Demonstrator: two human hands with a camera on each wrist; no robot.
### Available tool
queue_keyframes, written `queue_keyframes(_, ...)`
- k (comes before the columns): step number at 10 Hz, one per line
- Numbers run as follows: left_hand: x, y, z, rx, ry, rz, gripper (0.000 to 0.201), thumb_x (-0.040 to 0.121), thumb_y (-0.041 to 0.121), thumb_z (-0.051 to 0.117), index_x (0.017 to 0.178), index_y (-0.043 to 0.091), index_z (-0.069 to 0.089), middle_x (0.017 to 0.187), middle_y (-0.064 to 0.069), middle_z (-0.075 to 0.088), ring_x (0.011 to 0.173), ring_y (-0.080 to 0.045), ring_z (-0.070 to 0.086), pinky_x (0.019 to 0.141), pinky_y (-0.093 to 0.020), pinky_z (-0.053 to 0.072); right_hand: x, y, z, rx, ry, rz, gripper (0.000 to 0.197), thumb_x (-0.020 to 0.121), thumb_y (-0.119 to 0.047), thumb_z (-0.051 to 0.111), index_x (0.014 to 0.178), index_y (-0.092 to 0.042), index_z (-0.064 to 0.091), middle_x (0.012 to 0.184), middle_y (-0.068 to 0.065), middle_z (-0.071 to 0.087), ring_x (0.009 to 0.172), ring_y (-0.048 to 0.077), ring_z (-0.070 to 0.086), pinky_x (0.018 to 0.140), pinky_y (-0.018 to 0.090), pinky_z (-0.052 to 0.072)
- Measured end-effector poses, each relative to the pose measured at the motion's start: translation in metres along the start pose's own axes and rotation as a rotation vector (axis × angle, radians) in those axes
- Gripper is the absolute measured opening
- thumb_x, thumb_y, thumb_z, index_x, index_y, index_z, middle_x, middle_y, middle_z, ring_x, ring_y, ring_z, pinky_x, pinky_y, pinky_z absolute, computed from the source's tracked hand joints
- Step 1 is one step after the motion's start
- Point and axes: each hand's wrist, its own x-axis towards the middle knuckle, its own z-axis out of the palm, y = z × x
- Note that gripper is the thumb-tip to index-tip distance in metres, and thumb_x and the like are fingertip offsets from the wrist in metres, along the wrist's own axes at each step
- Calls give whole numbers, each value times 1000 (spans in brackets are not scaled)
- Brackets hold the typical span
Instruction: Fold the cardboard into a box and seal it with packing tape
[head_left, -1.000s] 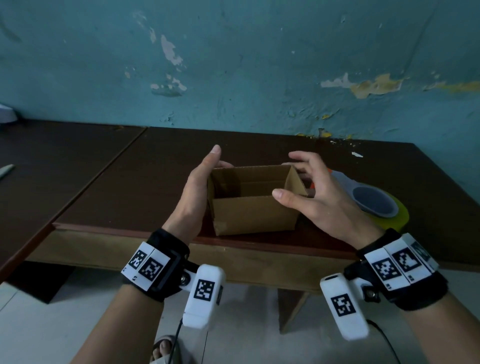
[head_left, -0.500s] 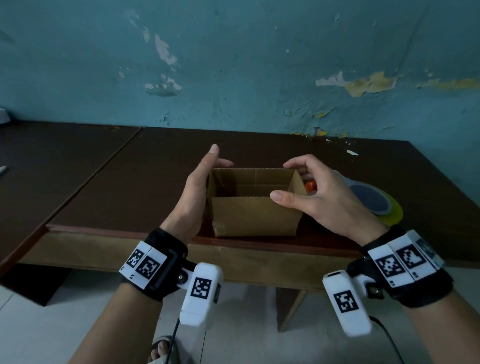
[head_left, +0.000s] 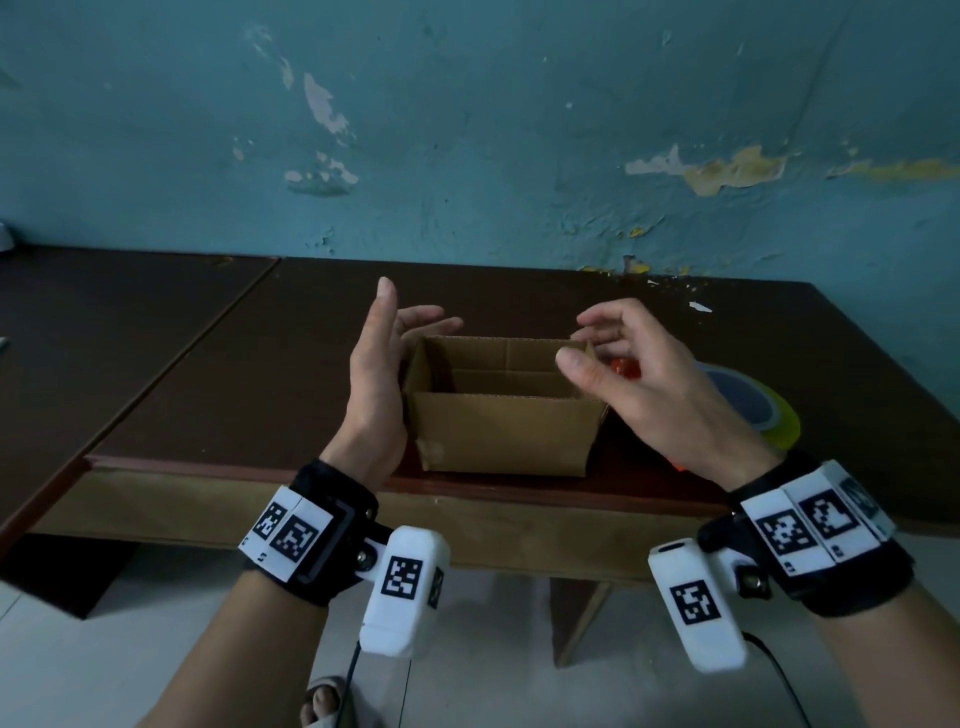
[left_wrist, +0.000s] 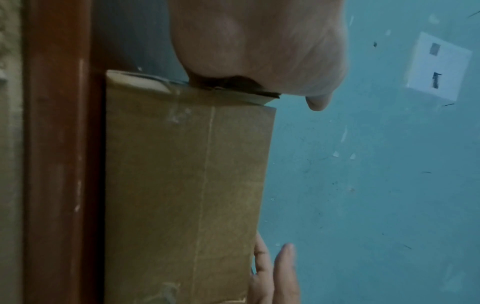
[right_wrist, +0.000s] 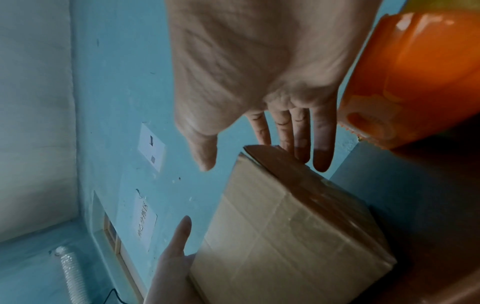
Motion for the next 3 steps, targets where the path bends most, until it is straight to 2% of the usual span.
queue_keyframes(1, 6, -1, -8, 0, 25, 40, 77, 98, 74, 37, 127, 9, 64, 125, -10, 76, 118, -36, 71, 97, -53, 57, 3, -1, -4, 68, 93, -35, 57, 88, -60, 61, 132, -25, 56, 122, -13, 63, 108, -5, 64, 89, 20, 53)
queue_keyframes(2, 7, -1, -11, 27, 70, 72, 77, 95, 75, 38, 125, 10, 65, 123, -9, 77, 116, -34, 70, 101, -52, 53, 5, -1, -5, 119, 167, -53, 49, 93, -58, 64, 128, -24, 59, 118, -12, 65, 107, 1, 66, 90, 24, 57)
queue_keyframes(3, 11, -2, -13, -39, 112, 109, 70, 99, 70, 40, 121, 9, 67, 120, -12, 78, 110, -30, 69, 106, -54, 50, 8, -1, -3, 156, 253, -92, 47, 93, -57, 61, 126, -24, 59, 118, -9, 64, 108, 8, 67, 91, 33, 59)
